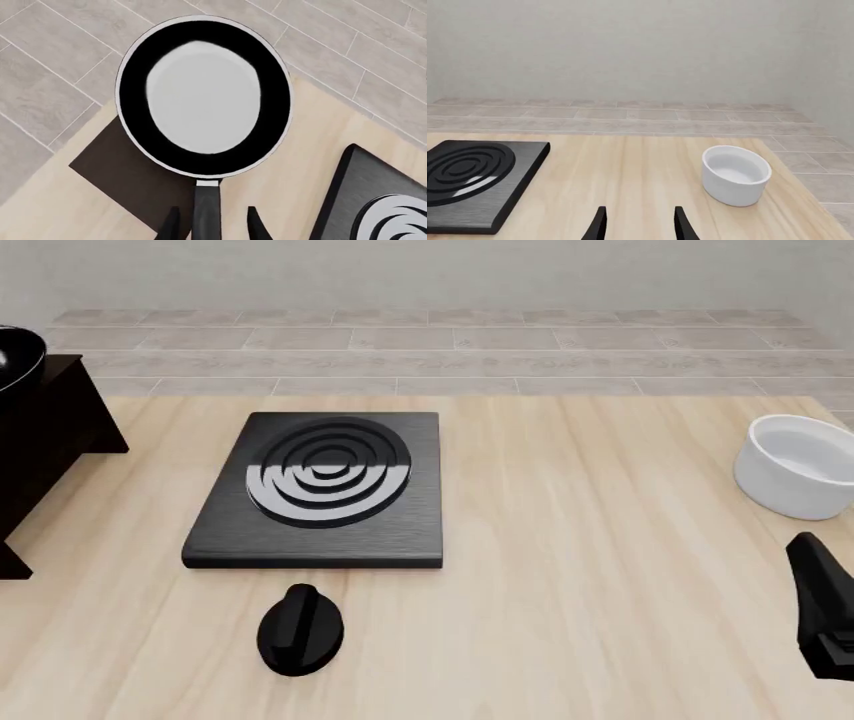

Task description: Put the frying pan on top of the cabinet.

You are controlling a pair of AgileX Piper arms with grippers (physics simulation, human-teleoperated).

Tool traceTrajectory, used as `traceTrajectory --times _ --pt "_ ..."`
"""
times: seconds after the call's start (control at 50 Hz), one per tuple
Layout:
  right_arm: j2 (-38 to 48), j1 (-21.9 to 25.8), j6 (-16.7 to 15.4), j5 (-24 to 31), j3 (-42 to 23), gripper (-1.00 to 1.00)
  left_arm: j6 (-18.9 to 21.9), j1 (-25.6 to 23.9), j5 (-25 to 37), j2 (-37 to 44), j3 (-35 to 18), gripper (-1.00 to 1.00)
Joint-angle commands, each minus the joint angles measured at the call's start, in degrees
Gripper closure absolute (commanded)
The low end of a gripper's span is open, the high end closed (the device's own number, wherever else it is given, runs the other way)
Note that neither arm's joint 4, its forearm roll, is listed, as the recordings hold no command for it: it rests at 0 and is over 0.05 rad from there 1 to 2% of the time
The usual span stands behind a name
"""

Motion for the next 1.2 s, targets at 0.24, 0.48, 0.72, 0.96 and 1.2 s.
traceTrajectory --times 0.24,0.48,0.72,0.96,1.2 --pt "0.0 0.2 -0.2 0.1 0.0 -1.0 1.1 0.7 -0.2 -3.5 1.3 -1.0" --pt "-0.1 0.2 -0.1 0.1 0.0 -1.0 1.7 2.1 2.4 -7.1 1.5 -1.0" --pt "-0.1 0.1 0.4 -0.1 0.0 -1.0 2.0 1.3 5.4 -14.2 3.3 -1.0" --pt "-0.2 0.0 0.6 -0.3 0.0 -1.0 2.1 0.5 7.7 -19.7 5.5 -1.0" --pt "-0.2 0.0 0.6 -0.4 -0.1 -1.0 2.3 1.0 8.7 -23.0 7.4 -1.0"
